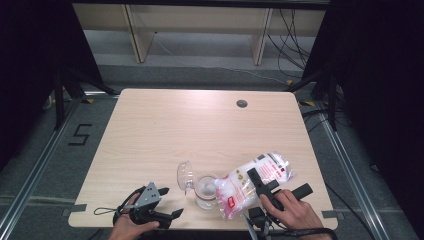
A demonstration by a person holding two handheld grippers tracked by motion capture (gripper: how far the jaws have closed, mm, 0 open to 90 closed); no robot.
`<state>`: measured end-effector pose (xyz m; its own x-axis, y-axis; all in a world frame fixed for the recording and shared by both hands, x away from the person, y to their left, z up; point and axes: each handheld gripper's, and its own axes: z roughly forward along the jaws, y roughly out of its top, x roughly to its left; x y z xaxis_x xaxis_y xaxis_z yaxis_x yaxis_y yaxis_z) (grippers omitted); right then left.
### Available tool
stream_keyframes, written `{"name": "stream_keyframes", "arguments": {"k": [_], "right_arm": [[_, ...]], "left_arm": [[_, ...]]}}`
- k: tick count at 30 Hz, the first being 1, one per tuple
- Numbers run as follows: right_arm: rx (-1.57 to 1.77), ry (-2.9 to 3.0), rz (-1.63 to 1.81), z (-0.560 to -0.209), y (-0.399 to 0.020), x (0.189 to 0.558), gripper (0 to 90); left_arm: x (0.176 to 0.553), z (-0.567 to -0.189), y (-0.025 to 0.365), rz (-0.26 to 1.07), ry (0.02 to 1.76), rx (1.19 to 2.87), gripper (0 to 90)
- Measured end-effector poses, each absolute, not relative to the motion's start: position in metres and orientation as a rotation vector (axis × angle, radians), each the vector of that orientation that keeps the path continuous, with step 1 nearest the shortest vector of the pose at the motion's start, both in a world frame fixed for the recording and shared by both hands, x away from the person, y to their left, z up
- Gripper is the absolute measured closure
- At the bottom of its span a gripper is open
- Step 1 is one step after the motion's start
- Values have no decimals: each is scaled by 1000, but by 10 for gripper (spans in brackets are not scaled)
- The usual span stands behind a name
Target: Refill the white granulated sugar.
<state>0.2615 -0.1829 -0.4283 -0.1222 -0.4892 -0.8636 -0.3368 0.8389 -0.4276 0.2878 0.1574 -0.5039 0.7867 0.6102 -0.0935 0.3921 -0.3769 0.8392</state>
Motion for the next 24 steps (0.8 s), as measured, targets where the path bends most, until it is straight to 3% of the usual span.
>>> {"name": "stream_keyframes", "arguments": {"k": [24], "right_arm": [[-688,1730,-94,-430,-172,259,558]], "left_arm": [[288,-504,157,288,748,2015,158]]}}
